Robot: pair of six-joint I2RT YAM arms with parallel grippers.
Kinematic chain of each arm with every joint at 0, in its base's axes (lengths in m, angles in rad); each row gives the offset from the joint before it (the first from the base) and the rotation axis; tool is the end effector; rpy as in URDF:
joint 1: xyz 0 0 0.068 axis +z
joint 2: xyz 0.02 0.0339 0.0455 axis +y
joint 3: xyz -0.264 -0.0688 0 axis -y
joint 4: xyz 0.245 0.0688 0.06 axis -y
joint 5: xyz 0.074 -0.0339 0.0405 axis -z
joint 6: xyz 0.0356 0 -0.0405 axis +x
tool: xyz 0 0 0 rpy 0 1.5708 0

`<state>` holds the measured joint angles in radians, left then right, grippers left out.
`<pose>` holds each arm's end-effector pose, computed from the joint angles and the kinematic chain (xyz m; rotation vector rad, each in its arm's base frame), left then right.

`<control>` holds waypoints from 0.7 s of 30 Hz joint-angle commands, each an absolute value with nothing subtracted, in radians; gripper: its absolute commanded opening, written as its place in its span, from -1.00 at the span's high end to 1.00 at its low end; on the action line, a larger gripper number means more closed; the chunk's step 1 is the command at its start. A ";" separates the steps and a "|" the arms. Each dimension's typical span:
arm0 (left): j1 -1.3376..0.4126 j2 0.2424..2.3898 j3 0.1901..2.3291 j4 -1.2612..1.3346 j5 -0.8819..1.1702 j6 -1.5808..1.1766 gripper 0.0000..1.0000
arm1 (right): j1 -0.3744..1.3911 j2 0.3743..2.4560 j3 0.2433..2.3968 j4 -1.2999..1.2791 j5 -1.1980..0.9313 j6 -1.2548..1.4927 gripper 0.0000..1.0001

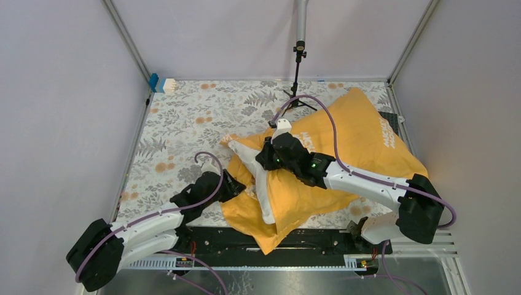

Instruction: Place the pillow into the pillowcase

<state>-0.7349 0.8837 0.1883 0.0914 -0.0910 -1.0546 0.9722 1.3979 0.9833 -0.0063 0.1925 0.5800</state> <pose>0.1277 -0.1110 0.1445 -0.4245 2.2841 -0.8849 0.1873 0.2625 0.2853 -0.2766 2.0577 0.7978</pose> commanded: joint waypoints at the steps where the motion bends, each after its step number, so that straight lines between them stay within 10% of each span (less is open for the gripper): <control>1: -0.737 0.897 0.242 0.098 -0.090 -1.043 0.10 | 0.968 1.399 0.994 0.083 0.138 0.627 1.00; 21: -0.852 1.198 0.428 0.021 -0.199 -1.006 -0.11 | 0.968 1.405 1.010 0.085 0.139 0.629 1.00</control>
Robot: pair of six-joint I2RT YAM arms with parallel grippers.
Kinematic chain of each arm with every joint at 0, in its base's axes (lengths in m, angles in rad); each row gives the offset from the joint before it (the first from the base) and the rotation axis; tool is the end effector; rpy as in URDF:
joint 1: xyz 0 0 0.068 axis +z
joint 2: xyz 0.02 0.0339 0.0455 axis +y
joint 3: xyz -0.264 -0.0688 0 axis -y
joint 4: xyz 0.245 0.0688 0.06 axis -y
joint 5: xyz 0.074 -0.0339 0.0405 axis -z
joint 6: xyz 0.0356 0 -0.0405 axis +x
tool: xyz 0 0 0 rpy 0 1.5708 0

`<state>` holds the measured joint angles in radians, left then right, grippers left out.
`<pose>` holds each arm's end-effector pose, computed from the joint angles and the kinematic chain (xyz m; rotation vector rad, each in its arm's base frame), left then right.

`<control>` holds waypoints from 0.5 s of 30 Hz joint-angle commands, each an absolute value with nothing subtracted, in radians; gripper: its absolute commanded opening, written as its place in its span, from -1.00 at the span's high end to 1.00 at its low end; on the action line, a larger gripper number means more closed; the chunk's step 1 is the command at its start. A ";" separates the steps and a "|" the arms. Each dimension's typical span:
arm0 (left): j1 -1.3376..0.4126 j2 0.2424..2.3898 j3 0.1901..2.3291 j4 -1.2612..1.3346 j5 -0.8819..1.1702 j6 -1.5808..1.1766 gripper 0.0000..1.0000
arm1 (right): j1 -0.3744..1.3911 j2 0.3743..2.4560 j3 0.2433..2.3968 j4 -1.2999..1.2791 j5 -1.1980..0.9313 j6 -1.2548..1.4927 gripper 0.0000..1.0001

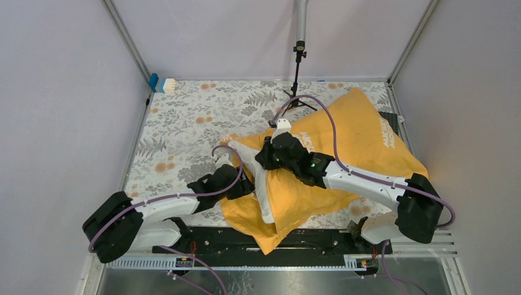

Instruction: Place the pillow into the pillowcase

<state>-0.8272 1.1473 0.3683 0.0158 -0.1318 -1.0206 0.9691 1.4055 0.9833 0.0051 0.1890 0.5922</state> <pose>0.1436 -0.1492 0.1492 -0.3059 2.4364 -0.7392 0.1891 0.2635 0.2841 -0.2625 2.0585 0.8090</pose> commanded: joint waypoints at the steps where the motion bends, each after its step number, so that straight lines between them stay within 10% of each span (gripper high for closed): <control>1: -0.859 1.211 0.434 0.029 -0.201 -1.004 -0.12 | 0.968 1.406 1.011 0.085 0.140 0.629 1.00; 5: -0.876 1.238 0.450 0.064 -0.194 -0.995 0.07 | 0.968 1.406 1.013 0.085 0.143 0.627 1.00; 10: -0.875 1.201 0.463 0.019 -0.194 -0.991 1.00 | 0.968 1.414 1.052 0.012 0.225 0.599 1.00; 15: -0.780 0.975 0.413 -0.148 -0.210 -0.998 1.00 | 0.968 1.420 1.078 -0.118 0.373 0.506 1.00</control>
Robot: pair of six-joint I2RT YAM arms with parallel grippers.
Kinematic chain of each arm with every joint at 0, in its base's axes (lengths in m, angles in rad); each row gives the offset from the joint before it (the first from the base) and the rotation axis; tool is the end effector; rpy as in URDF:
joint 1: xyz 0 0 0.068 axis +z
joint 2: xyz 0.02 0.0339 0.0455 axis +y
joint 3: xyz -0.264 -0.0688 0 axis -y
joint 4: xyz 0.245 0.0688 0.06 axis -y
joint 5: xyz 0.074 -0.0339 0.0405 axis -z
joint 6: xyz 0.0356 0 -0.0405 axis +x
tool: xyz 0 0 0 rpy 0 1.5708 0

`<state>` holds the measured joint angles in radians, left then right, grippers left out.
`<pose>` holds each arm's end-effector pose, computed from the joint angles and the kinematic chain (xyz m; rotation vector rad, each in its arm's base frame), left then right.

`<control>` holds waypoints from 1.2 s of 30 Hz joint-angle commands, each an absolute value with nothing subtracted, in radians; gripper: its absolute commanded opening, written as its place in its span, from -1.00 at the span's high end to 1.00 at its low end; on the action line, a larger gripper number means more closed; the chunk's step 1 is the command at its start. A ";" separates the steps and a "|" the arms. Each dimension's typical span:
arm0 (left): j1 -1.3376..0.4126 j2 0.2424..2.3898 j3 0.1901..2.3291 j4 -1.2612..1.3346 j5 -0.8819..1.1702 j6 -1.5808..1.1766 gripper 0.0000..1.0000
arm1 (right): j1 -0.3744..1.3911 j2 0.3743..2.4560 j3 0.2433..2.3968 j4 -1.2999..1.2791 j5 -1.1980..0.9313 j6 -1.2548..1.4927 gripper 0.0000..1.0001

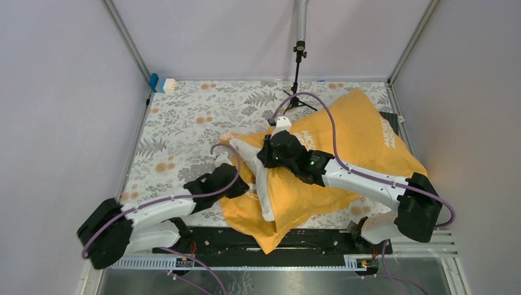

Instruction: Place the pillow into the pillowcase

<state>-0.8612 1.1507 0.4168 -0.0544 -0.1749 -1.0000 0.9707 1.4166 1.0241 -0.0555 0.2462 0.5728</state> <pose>0.1424 -0.1563 0.1577 -0.2588 2.4426 -0.6835 0.1916 0.2646 0.2891 -0.2520 2.0671 0.7265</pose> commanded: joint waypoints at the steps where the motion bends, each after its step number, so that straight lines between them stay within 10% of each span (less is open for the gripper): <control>1: -0.726 0.932 0.403 -0.168 -0.187 -0.985 1.00 | 0.968 1.416 1.069 -0.118 0.362 0.489 1.00; 14: -0.290 0.943 0.513 -0.171 0.062 -0.875 1.00 | 0.986 1.403 0.957 -0.215 0.163 0.362 0.98; 26: -0.290 0.858 0.405 -0.144 0.083 -0.881 1.00 | 1.120 1.561 1.367 -0.331 0.305 0.174 -0.21; 36: -0.290 0.842 0.368 -0.117 0.106 -0.900 1.00 | 1.155 1.831 1.744 -0.471 0.280 0.146 0.20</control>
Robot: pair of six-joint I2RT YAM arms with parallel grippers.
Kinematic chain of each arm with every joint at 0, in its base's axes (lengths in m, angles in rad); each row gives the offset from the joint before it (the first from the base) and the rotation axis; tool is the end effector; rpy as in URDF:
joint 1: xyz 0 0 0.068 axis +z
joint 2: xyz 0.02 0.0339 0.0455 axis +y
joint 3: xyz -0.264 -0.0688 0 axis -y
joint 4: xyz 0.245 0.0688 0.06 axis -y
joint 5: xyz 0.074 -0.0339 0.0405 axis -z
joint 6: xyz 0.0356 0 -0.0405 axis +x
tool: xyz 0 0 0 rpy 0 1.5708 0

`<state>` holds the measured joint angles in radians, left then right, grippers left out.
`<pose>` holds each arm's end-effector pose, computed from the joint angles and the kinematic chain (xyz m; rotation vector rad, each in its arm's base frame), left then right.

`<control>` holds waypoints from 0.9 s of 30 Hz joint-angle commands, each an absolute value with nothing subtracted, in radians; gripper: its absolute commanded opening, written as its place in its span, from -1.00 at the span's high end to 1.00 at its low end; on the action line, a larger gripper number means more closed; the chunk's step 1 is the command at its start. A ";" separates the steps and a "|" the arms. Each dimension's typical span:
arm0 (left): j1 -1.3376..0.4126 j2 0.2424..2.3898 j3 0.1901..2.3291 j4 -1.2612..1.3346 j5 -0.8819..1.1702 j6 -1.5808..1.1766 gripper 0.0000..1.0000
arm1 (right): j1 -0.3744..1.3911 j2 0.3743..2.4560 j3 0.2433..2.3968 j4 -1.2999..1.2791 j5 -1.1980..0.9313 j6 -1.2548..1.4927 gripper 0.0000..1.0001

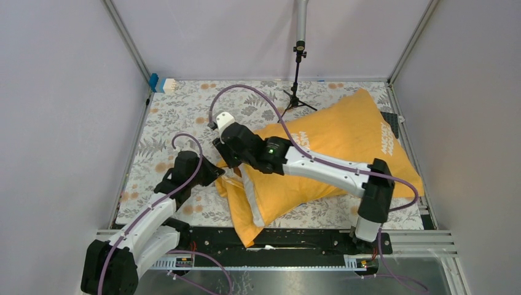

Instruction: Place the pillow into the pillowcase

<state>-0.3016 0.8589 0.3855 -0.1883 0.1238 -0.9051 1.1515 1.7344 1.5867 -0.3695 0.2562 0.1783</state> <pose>0.1698 -0.0574 0.1879 -0.6294 2.2613 -0.7703 0.1745 0.3694 0.3436 -0.8469 1.9388 0.5432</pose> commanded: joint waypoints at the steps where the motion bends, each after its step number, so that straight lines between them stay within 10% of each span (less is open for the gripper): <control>1: -0.290 0.841 0.366 -0.117 0.106 -0.902 1.00 | 1.155 1.867 1.780 -0.496 0.329 0.139 0.15; 6: -0.290 0.829 0.371 -0.132 0.097 -0.909 1.00 | 1.152 1.989 1.878 -0.575 0.481 0.098 -0.21; 15: -0.289 0.818 0.374 -0.140 0.092 -0.913 1.00 | 1.154 1.979 1.817 -0.519 0.360 0.140 0.02; 27: -0.290 0.819 0.374 -0.142 0.091 -0.915 1.00 | 1.155 2.026 1.880 -0.654 0.457 0.194 -0.17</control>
<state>-0.3000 0.8368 0.3656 -0.1852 0.1238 -0.9161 1.1519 1.9995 1.8153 -0.5602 0.3569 0.1772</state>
